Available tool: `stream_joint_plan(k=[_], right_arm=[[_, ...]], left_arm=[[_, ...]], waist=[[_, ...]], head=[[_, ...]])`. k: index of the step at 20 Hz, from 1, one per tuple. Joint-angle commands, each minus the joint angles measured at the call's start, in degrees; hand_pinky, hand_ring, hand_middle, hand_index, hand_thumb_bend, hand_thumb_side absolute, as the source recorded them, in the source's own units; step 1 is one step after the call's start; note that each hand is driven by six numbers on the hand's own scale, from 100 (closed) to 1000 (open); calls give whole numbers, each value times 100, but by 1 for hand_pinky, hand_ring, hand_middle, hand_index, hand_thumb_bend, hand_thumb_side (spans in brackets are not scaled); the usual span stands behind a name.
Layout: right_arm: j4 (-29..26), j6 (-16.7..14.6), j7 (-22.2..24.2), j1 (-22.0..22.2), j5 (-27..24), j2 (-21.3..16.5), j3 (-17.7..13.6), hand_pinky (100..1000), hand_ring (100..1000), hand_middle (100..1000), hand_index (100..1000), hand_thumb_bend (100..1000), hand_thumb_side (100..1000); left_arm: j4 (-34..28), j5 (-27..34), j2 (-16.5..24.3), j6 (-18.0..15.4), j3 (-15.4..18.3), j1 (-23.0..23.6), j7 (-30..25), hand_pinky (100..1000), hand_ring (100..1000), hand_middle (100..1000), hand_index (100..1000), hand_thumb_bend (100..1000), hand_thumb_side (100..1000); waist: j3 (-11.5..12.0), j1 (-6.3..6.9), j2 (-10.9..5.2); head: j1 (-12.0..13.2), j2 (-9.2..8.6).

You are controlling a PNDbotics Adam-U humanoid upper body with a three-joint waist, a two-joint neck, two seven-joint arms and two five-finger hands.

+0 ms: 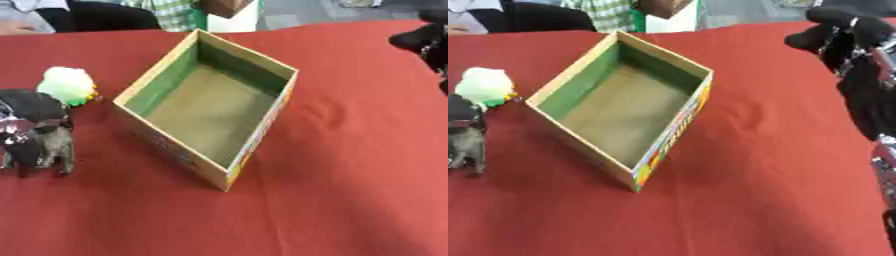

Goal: Pick up objects on the table and place them in the box.

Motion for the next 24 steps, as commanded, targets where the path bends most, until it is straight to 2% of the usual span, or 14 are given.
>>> stream_joint_plan(k=[1,6,13,18,24], right_arm=[[-121,1,-3,-47,22,-93,-65,892,780,631,857,100,1000],[-121,-2,-10,-48,14,-109,-65,892,780,631,857,100,1000],[-121,5,-6,-44,15,-124,-66,893,781,630,857,100,1000],[-121,6,23,-135,-43,-114,-18,891,780,631,857,100,1000],[-121,5,104,-376,-208,-108,123,888,779,632,855,100,1000]], left_arm=[[-340,29,258,119,246,-107,-60,217,440,332,372,100,252],[-713,29,374,262,413,-158,-60,160,342,204,297,100,253],[-1319,81,427,153,489,-383,-61,156,321,174,272,100,258],[-1598,216,209,36,488,-829,-61,157,315,171,268,100,262],[-1692,397,-294,33,530,-1497,-34,159,306,170,264,100,277]], waist=[[6,9,-146],[11,29,-161],[15,69,-173],[-8,87,-189],[-53,150,-227]], head=[[-25,-54],[-65,-51],[-70,-43],[-63,-10],[67,22]])
